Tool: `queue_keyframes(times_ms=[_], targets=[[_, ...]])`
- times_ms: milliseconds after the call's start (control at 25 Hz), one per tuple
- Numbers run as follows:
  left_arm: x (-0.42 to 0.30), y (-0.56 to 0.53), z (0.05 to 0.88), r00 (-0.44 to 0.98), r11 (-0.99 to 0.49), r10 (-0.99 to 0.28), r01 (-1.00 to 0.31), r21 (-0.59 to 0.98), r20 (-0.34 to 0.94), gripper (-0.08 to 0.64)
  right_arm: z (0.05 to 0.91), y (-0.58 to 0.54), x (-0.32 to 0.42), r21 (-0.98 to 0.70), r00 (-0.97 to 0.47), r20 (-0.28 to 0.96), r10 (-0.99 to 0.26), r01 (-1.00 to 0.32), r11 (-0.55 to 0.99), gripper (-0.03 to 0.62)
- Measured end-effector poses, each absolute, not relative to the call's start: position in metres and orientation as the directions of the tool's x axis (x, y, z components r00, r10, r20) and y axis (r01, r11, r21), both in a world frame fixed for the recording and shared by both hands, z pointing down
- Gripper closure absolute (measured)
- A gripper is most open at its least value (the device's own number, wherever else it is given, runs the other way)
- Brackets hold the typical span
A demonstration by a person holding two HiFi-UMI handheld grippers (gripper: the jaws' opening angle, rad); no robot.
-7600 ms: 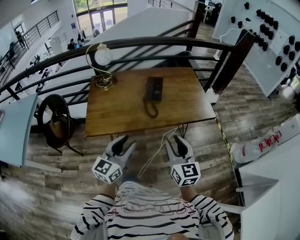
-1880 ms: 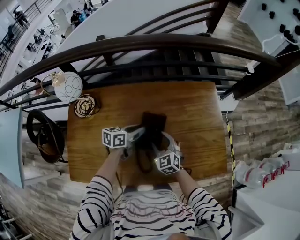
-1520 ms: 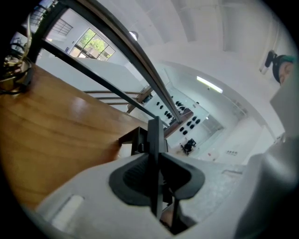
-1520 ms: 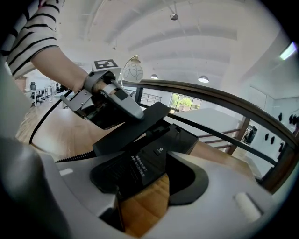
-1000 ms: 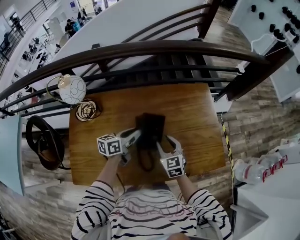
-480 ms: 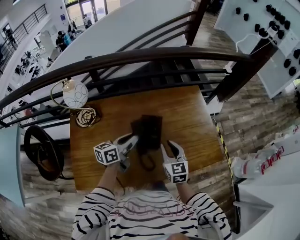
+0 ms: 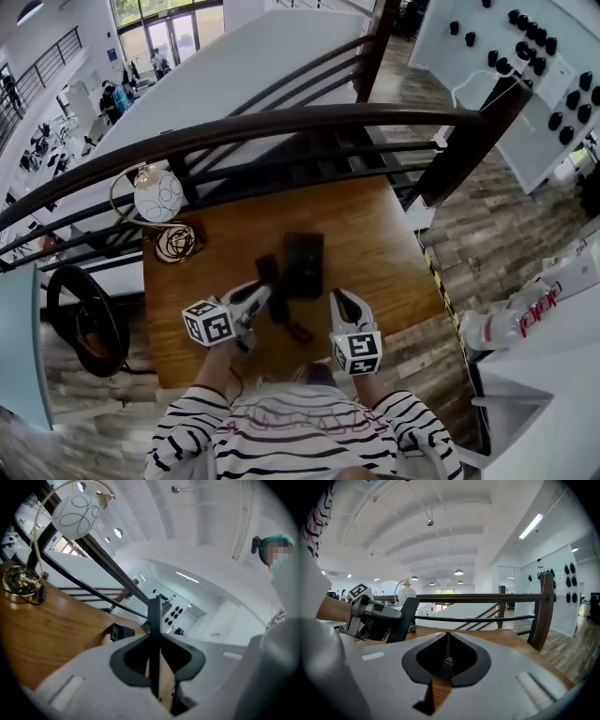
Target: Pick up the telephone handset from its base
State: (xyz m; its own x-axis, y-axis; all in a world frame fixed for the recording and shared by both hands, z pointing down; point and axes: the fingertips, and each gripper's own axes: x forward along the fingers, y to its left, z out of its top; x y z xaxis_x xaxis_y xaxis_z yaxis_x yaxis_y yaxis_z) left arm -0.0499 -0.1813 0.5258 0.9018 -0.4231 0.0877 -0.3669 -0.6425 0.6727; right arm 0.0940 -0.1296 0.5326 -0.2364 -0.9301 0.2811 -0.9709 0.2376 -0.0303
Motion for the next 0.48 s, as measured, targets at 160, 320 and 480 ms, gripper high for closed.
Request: queue_keyframes(times_ms=[160,320,480], targets=[[-0.068,-0.17,0.523,0.905,-0.649,-0.416,-0.365,0.668,0.09,0.488,0.527,-0.117,0.082,-0.037,-0.217,0.276,-0.936,-0.976,0.215,0.591],[-0.088,-0.158,0.524,0.906,-0.652,-0.416,-0.36,0.667,0.083,0.488,0.525,-0.105,0.068,-0.036,-0.206,0.267,-0.941,-0.978,0.204,0.591],[-0.101,-0.149,0.52,0.905,-0.654,-0.419,-0.358,0.667,0.074,0.488,0.517,-0.096,0.058,-0.054,-0.202,0.256,-0.945,-0.979,0.195,0.591]])
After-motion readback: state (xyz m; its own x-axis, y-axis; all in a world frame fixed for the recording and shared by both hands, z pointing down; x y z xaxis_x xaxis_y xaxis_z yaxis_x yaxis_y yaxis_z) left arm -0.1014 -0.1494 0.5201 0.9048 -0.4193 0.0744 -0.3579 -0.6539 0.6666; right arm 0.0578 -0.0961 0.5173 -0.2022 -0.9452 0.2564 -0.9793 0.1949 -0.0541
